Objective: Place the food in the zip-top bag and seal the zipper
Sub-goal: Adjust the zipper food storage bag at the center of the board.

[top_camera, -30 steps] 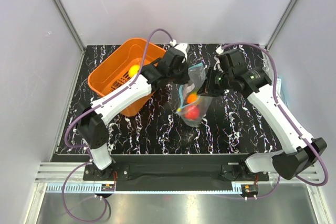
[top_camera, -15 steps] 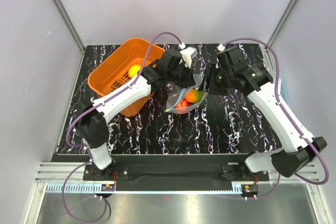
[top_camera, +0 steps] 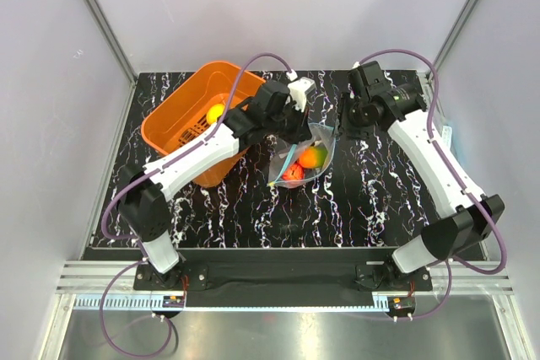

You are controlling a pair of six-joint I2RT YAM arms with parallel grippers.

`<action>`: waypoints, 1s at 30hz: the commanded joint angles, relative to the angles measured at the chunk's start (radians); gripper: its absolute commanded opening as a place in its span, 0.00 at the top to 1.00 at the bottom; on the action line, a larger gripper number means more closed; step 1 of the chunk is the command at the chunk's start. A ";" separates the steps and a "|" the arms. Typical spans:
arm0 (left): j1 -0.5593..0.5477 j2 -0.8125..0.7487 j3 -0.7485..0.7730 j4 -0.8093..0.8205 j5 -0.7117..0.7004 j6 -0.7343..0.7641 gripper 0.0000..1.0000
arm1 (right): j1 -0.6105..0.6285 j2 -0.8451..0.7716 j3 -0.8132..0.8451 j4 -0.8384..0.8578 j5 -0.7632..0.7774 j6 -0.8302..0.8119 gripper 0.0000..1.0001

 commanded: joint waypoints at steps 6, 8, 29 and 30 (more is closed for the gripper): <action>0.000 -0.063 0.014 0.060 0.033 0.025 0.77 | -0.006 0.069 0.047 0.061 -0.052 0.030 0.83; 0.000 -0.072 0.019 0.050 0.023 0.033 0.44 | -0.016 0.088 0.061 0.044 -0.035 0.044 1.00; -0.001 -0.730 -0.829 0.536 -0.084 0.228 0.01 | -0.102 0.214 0.192 -0.051 -0.041 0.124 1.00; -0.001 -0.727 -0.842 0.554 -0.084 0.246 0.01 | -0.102 0.215 0.207 -0.054 -0.043 0.122 1.00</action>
